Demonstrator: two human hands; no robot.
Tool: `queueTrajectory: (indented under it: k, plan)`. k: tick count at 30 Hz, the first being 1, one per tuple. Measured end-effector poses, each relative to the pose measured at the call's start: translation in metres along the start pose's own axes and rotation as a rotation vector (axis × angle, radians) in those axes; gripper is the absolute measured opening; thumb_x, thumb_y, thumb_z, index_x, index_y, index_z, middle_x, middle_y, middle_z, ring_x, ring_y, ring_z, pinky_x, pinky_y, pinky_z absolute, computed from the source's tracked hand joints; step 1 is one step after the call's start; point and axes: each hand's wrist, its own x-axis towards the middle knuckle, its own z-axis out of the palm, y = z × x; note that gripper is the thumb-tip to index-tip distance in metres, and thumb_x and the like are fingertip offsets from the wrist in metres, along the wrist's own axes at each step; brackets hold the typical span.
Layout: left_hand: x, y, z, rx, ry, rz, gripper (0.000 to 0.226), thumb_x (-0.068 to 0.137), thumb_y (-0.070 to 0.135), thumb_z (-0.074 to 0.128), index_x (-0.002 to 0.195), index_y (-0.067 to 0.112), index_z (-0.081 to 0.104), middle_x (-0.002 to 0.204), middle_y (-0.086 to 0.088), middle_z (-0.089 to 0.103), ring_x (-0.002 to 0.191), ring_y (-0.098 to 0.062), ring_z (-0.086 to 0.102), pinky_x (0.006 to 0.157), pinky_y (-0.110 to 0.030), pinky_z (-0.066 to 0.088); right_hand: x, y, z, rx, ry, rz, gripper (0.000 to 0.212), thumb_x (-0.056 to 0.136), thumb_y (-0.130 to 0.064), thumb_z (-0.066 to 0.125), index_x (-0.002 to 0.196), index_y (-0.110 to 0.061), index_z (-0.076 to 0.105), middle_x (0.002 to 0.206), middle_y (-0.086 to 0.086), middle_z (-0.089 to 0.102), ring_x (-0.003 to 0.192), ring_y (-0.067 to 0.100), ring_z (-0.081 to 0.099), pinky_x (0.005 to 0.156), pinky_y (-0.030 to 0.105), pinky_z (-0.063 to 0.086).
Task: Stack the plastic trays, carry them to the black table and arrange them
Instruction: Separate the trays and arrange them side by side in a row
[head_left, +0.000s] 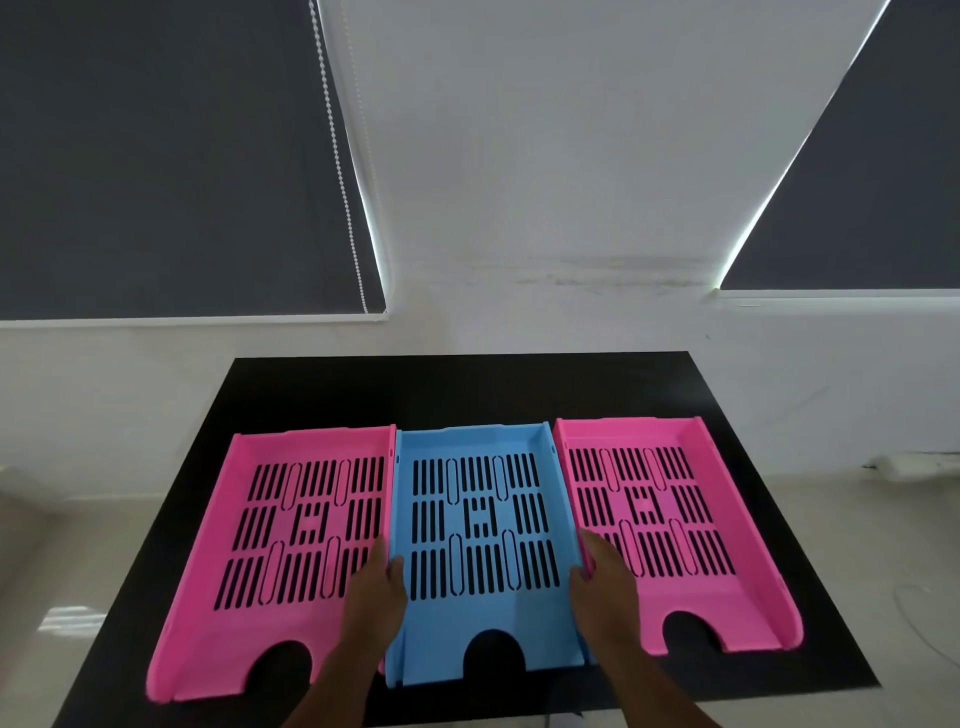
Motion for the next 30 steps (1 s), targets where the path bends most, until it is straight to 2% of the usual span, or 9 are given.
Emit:
queueTrajectory:
  k: [7,10,13,16,20,23,25,28,30]
  plan:
    - [-0.007,0.005,-0.004,0.021,-0.015,0.046,0.049,0.102,0.022,0.044,0.147,0.005,0.033,0.054,0.0,0.045,0.039,-0.003,0.035,0.037,-0.014,0.038,-0.001,-0.004,-0.004,0.01,0.014,-0.005,0.051,0.093,0.002,0.06,0.141,-0.013,0.053,0.144,0.008,0.058,0.131,0.026,0.056,0.11,0.042,0.044]
    - [-0.007,0.004,-0.006,0.044,-0.006,0.042,0.04,0.101,0.024,0.046,0.134,0.002,0.049,0.055,0.001,0.047,0.038,-0.001,0.035,0.037,-0.014,0.038,-0.003,-0.007,-0.007,0.016,0.024,-0.005,0.048,0.093,0.002,0.06,0.139,-0.011,0.055,0.139,0.009,0.061,0.124,0.024,0.06,0.105,0.037,0.047]
    - [-0.009,0.005,-0.007,0.09,-0.002,0.049,0.033,0.1,0.023,0.049,0.112,-0.006,0.059,0.053,0.004,0.047,0.035,-0.001,0.035,0.034,-0.011,0.036,-0.005,-0.007,-0.008,0.001,0.038,-0.005,0.048,0.093,0.001,0.06,0.139,-0.011,0.054,0.137,0.008,0.062,0.107,0.017,0.066,0.09,0.024,0.054]
    - [-0.012,0.007,-0.007,0.118,0.012,0.067,0.031,0.099,0.022,0.05,0.105,-0.006,0.061,0.054,0.005,0.048,0.036,-0.001,0.038,0.034,-0.01,0.038,-0.005,-0.004,-0.007,-0.016,0.047,0.007,0.048,0.093,-0.001,0.062,0.14,-0.012,0.055,0.134,0.009,0.066,0.081,-0.002,0.061,0.068,0.009,0.05]
    - [-0.013,0.008,-0.01,0.133,0.01,0.088,0.025,0.099,0.021,0.051,0.077,0.014,0.058,0.053,0.006,0.047,0.037,0.0,0.036,0.035,-0.012,0.036,-0.002,0.001,-0.005,-0.006,0.046,0.036,0.046,0.094,-0.002,0.062,0.138,-0.011,0.057,0.12,0.009,0.072,0.061,-0.004,0.059,0.042,0.008,0.047]
    - [-0.011,0.008,-0.01,0.144,0.009,0.093,0.033,0.099,0.021,0.051,0.066,0.021,0.047,0.053,0.006,0.047,0.038,-0.001,0.037,0.035,-0.011,0.035,0.0,0.007,0.0,-0.053,0.021,0.065,0.032,0.096,-0.004,0.059,0.128,-0.001,0.061,0.105,0.019,0.073,0.053,0.002,0.06,0.044,0.014,0.049]
    - [-0.011,0.009,-0.01,0.149,0.009,0.091,0.034,0.099,0.019,0.052,0.066,0.02,0.047,0.053,0.006,0.047,0.039,-0.001,0.038,0.035,-0.011,0.036,0.001,0.009,0.002,-0.081,0.025,0.072,0.03,0.097,-0.005,0.058,0.126,0.0,0.062,0.107,0.023,0.073,0.052,0.003,0.062,0.045,0.015,0.051]
    - [-0.01,0.01,-0.009,0.161,0.01,0.097,0.035,0.098,0.018,0.052,0.064,0.021,0.046,0.053,0.006,0.046,0.04,-0.001,0.038,0.037,-0.011,0.036,0.001,0.007,0.001,-0.093,0.034,0.072,0.029,0.097,-0.005,0.058,0.125,0.0,0.064,0.103,0.019,0.075,0.055,0.003,0.066,0.045,0.013,0.052]
    - [-0.009,0.009,-0.01,0.173,0.005,0.103,0.037,0.099,0.018,0.052,0.063,0.02,0.045,0.053,0.006,0.045,0.041,-0.001,0.038,0.039,-0.012,0.035,0.001,0.004,0.0,-0.104,0.039,0.068,0.029,0.097,-0.005,0.057,0.124,-0.001,0.065,0.098,0.015,0.075,0.06,0.003,0.067,0.053,0.017,0.058]
